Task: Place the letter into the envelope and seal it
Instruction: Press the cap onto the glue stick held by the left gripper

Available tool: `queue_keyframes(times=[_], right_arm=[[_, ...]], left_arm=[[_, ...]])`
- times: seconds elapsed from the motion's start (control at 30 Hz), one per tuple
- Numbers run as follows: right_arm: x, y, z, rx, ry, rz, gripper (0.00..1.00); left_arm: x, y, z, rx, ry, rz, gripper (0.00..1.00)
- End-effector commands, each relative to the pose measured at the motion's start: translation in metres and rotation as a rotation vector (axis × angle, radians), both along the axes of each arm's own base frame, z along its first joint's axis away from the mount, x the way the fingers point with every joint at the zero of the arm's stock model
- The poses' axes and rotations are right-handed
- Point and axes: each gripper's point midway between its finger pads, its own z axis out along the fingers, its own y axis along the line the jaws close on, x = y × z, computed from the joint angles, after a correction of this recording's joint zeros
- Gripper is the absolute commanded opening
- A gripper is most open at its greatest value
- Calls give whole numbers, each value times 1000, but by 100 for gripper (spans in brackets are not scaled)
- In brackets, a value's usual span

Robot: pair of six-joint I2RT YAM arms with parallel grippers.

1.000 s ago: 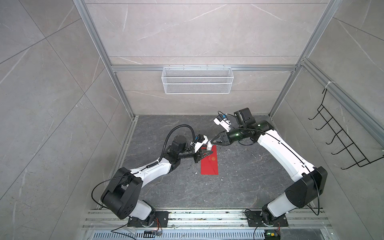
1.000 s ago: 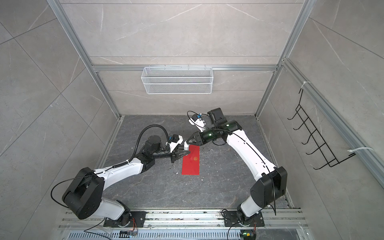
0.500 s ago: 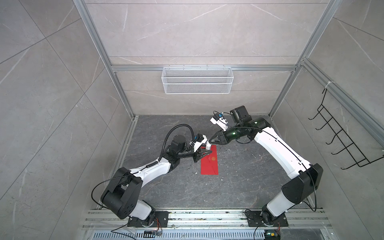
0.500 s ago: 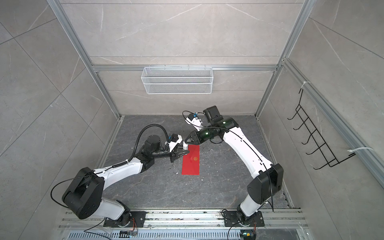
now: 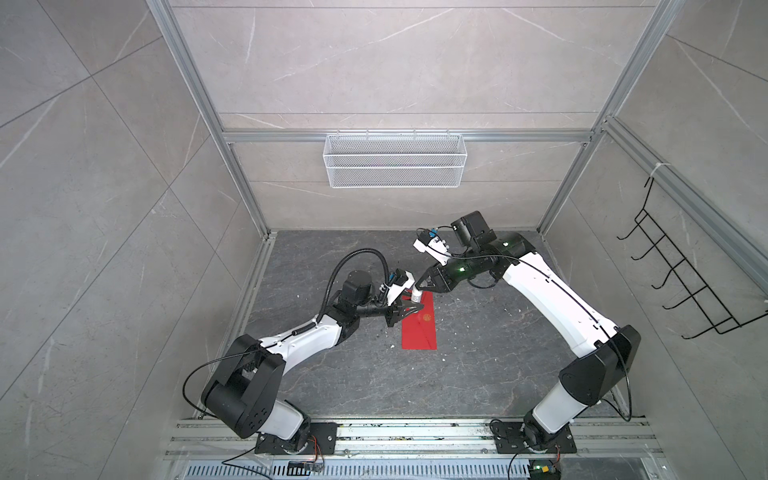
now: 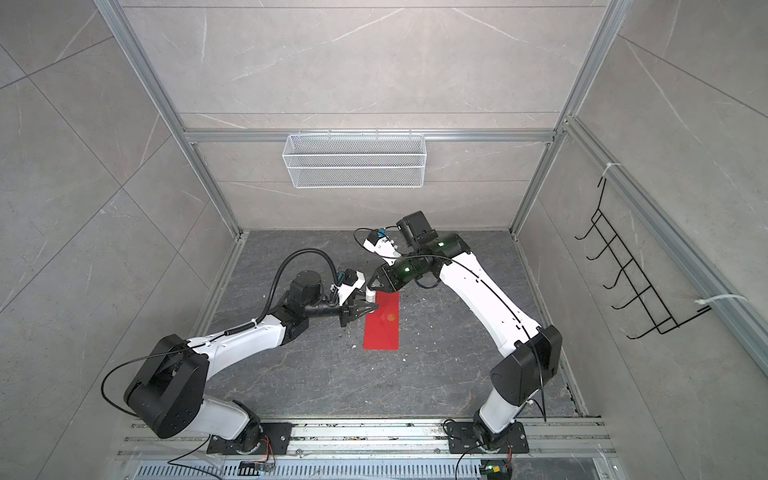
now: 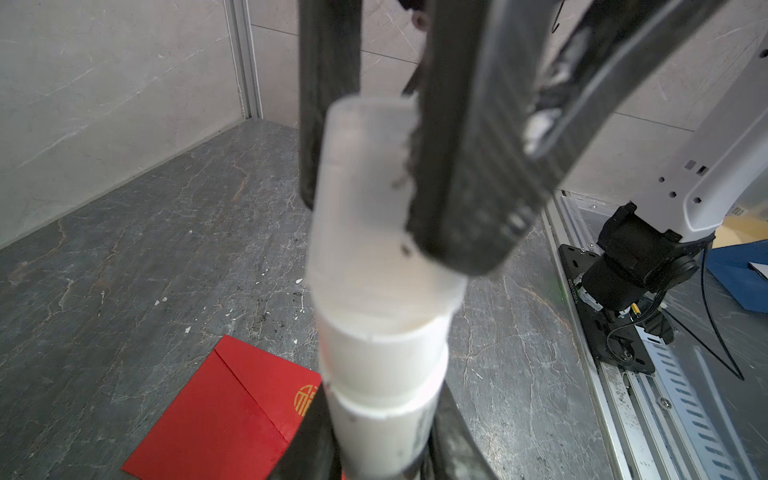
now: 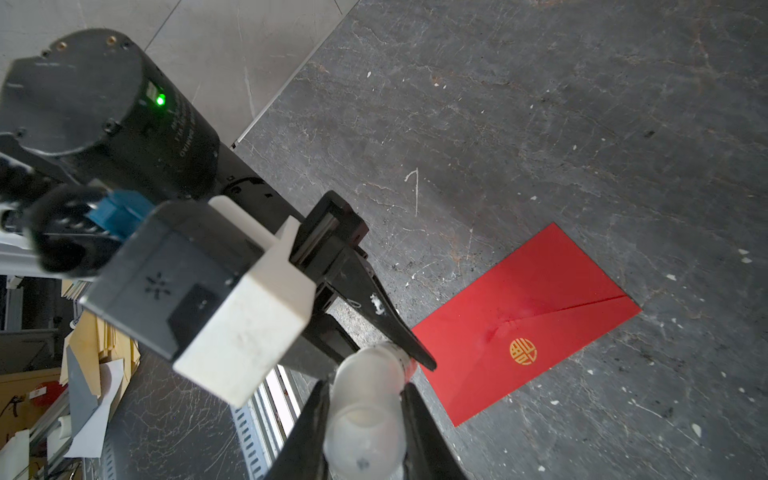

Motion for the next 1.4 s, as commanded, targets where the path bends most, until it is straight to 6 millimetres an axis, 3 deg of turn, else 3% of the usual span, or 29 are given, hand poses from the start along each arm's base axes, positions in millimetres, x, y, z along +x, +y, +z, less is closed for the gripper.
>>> queue_keyframes(times=[0.0,0.57,1.37], right_arm=[[-17,14,-4,-6,34,88,28],[-29,17,-27,-132,63,141,28],[-61,14,-94,-229,234,163,21]], left_arm=[[-1,-12,35,-76,-96,-57,0],[-1,-14,38,-78,-100,-67,0],[8,-4,77,-190,-264,32,0]])
